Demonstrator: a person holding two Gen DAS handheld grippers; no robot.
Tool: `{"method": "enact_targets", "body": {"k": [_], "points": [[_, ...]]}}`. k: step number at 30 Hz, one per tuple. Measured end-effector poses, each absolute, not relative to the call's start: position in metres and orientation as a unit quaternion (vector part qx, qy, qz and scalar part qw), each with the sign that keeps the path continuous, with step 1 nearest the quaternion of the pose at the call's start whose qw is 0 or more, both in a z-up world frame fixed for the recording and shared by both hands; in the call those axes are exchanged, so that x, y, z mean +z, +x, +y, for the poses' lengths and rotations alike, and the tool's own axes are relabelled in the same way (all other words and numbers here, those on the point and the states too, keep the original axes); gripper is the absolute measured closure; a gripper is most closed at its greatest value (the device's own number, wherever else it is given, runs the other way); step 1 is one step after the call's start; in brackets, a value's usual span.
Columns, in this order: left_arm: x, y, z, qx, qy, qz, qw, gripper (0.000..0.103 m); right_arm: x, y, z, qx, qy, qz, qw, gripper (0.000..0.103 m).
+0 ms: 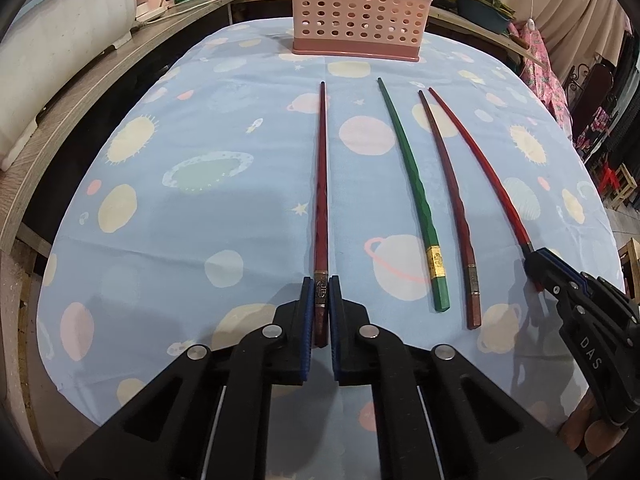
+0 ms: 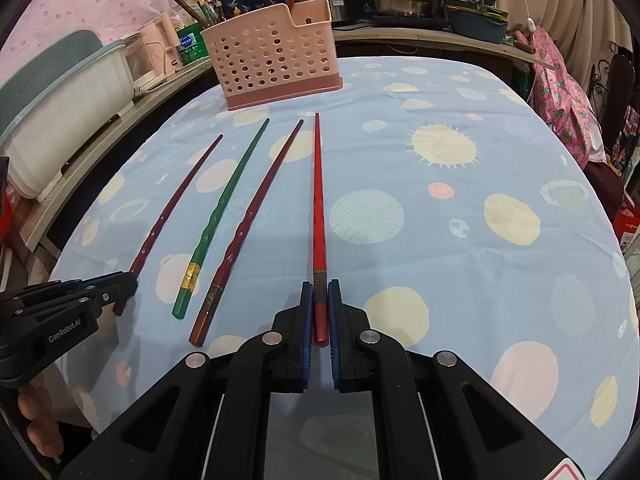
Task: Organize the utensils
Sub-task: 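Lift both chopsticks and carry them over the pink basket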
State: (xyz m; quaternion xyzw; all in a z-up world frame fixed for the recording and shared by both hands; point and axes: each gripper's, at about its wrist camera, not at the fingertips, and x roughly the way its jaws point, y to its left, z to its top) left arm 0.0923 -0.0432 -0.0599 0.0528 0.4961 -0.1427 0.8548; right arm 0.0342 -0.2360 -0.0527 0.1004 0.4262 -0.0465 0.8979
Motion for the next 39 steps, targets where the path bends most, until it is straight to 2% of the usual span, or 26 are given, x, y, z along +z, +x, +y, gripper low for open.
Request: {"method": "enact_targets", "body": {"k": [10, 20, 29, 39], "points": [[-0.020, 0.092, -0.030, -0.142, 0.028, 0.460, 0.876, 0.096, -0.023, 0.023, -0.246, -0.050, 0.115, 0.401, 0.908, 0.096], [0.044, 0.097, -0.018, -0.151, -0.009, 0.402, 0.903, 0.096, 0.049, 0.024, -0.263, -0.058, 0.125, 0.325, 0.936, 0.096], [0.095, 0.124, -0.018, -0.147, -0.020, 0.348, 0.925, 0.096, 0.106, 0.041, -0.279, -0.059, 0.126, 0.264, 0.954, 0.096], [0.127, 0.167, -0.026, -0.143, -0.025, 0.319, 0.937, 0.096, 0.130, 0.074, -0.286, -0.062, 0.120, 0.238, 0.962, 0.096]]}}
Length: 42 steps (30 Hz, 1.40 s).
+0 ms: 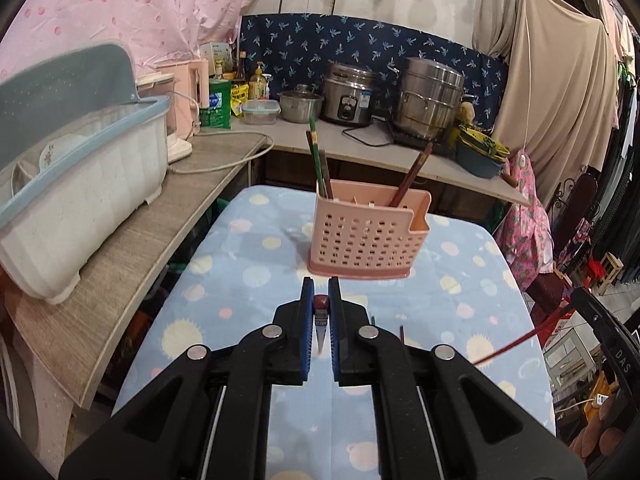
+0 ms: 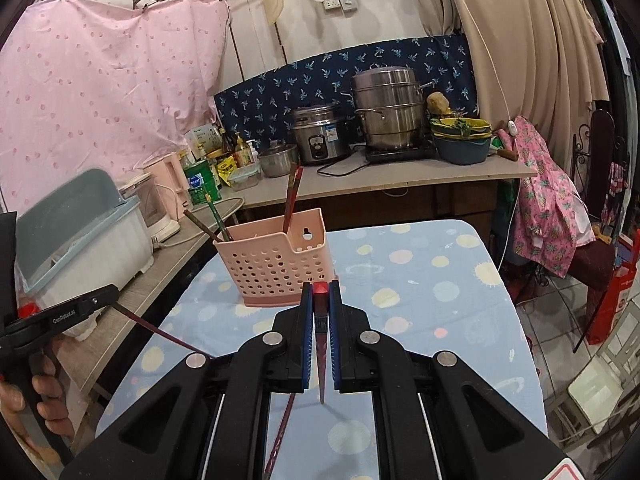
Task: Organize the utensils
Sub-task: 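Lift both chopsticks and carry them over the pink basket, then lower both chopsticks into the pink basket and open both tools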
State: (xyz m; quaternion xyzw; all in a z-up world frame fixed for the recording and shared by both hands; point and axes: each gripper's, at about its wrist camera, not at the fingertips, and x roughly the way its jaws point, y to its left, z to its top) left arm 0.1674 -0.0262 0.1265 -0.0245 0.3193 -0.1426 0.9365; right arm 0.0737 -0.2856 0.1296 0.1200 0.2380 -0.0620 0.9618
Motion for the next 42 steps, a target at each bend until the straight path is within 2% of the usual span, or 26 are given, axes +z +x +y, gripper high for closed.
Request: {"method": "enact_targets", "body": {"k": [10, 21, 26, 31, 42], "points": [[0.161, 0.196, -0.035, -0.158, -0.038, 0.292, 0.943, 0.096, 0.158, 0.105, -0.288, -0.048, 0.131, 0.212, 0.967, 0.096], [0.248, 0.245, -0.051, -0.160, -0.065, 0.199, 0.965, 0.096, 0.239, 0.175, -0.292, -0.025, 0.150, 0.119, 0.981, 0.096], [0.270, 0.271, -0.057, -0.150, -0.069, 0.165, 0.972, 0.096, 0.259, 0.215, -0.297, -0.022, 0.166, 0.095, 0.981, 0.096], [0.262, 0.299, -0.066, -0.146, -0.071, 0.169, 0.972, 0.096, 0.251, 0.248, -0.300, -0.022, 0.172, 0.102, 0.980, 0.096], [0.201, 0.336, -0.080, -0.149, -0.068, 0.227, 0.960, 0.096, 0.187, 0.291, -0.293, -0.022, 0.163, 0.173, 0.971, 0.096]]}}
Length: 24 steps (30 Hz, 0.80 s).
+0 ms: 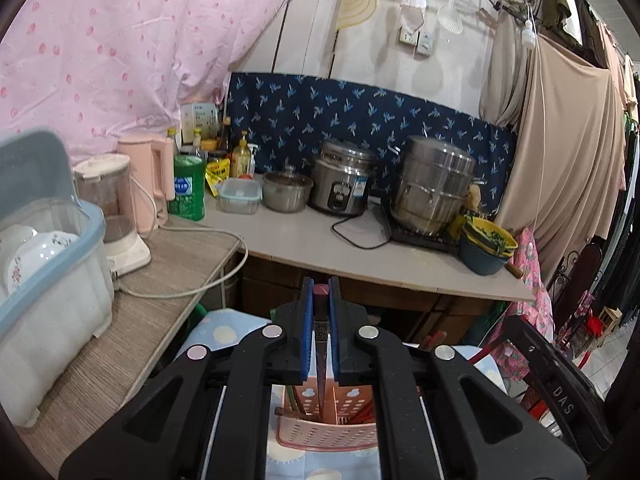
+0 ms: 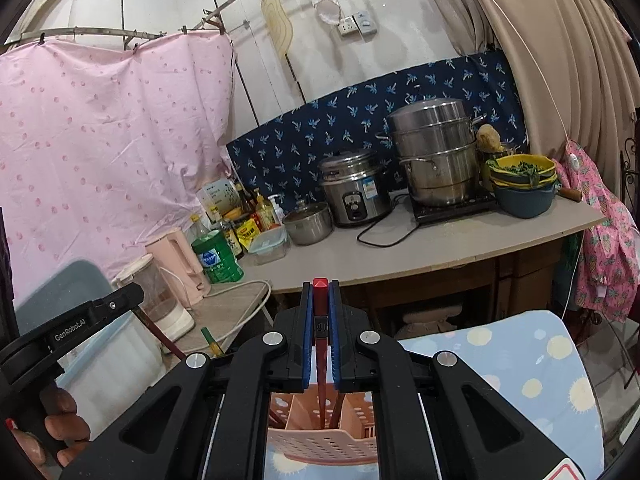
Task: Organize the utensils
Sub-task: 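Lower both chopsticks into the pink basket and open both tools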
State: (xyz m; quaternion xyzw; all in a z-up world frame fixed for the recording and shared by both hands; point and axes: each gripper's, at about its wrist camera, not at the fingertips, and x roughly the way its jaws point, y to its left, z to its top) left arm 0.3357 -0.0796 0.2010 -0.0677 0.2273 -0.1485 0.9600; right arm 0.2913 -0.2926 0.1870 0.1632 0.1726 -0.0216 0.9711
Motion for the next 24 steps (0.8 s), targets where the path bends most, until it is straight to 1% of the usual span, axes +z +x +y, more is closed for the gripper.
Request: {"method": "enact_targets", "body": {"k": [9, 11, 13, 14, 15, 17, 19, 21, 24], "points": [[0.171, 0.346, -0.088, -0.151, -0.058, 0.257, 0.953, 0.096, 0.150, 0.308, -0.289, -0.023, 0.159, 0.213, 0.964, 0.096], [0.168, 0.347, -0.090, -0.151, -0.054, 0.261, 0.952, 0.094, 0.147, 0.307, -0.289, -0.028, 0.161, 0.213, 0.963, 0.095], [0.166, 0.348, -0.089, -0.145, -0.052, 0.263, 0.953, 0.081, 0.147, 0.304, -0.291, -0.030, 0.163, 0.210, 0.963, 0.091], [0.165, 0.347, -0.088, -0.142, -0.054, 0.263, 0.953, 0.069, 0.148, 0.303, -0.292, -0.030, 0.164, 0.210, 0.963, 0.091], [0.164, 0.346, -0.086, -0.138, -0.056, 0.261, 0.954, 0.063, 0.148, 0.303, -0.293, -0.030, 0.166, 0.210, 0.963, 0.091], [0.164, 0.345, -0.084, -0.136, -0.058, 0.261, 0.954, 0.062, 0.149, 0.300, -0.294, -0.029, 0.168, 0.208, 0.963, 0.089], [0.163, 0.342, -0.082, -0.133, -0.057, 0.263, 0.954, 0.060, 0.151, 0.295, -0.295, -0.029, 0.167, 0.204, 0.964, 0.083], [0.163, 0.338, -0.080, -0.128, -0.056, 0.263, 0.955, 0.055, 0.153, 0.290, -0.294, -0.031, 0.167, 0.200, 0.965, 0.080], [0.163, 0.330, -0.078, -0.125, -0.052, 0.262, 0.956, 0.052, 0.155, 0.282, -0.293, -0.028, 0.170, 0.196, 0.965, 0.078]]}}
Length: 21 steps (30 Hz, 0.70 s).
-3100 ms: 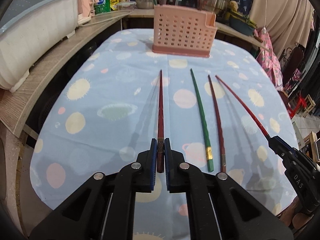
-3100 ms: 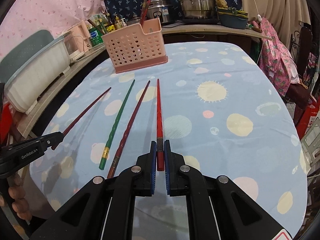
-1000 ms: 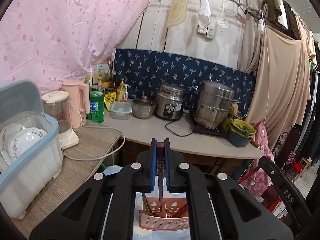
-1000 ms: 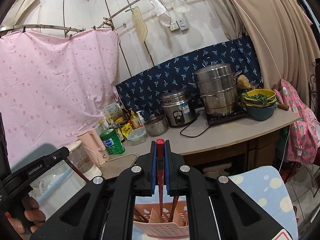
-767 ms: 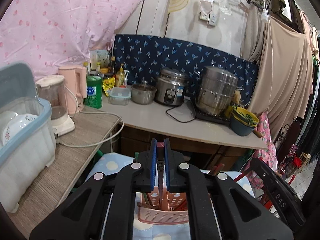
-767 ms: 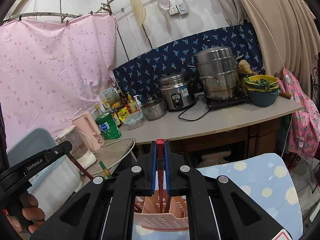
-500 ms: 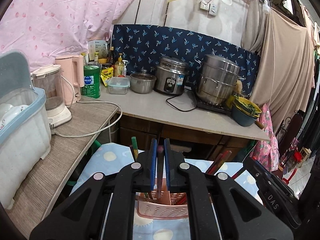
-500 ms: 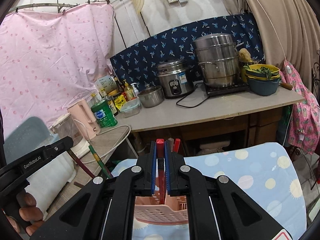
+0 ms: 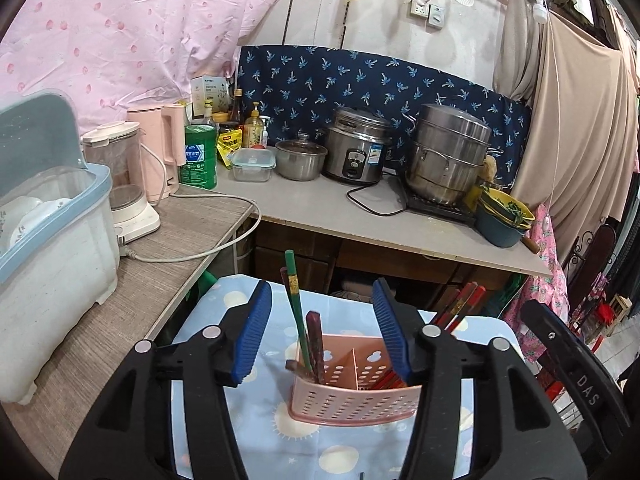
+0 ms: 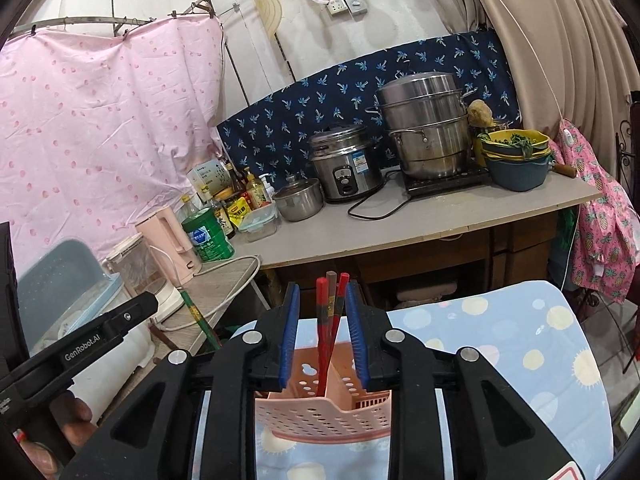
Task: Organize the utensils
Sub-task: 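Lower both chopsticks into the pink basket and open both tools, then move both open tools back down to the last two chopsticks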
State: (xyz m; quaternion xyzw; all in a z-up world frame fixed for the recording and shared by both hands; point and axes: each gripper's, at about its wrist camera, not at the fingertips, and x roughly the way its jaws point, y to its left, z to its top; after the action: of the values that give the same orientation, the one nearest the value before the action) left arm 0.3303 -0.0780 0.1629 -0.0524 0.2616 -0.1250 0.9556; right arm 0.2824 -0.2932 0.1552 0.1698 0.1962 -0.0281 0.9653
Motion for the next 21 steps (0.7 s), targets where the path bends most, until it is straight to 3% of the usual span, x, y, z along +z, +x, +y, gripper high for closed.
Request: {"method": "enact_targets", "body": {"k": [21], "points": [[0.168, 0.252, -0.072, -0.122, -0.029, 0.246, 0.961, 0.032, 0.159, 0.197, -0.271, -0.019, 0.156, 0.189, 0.969, 0.070]]}}
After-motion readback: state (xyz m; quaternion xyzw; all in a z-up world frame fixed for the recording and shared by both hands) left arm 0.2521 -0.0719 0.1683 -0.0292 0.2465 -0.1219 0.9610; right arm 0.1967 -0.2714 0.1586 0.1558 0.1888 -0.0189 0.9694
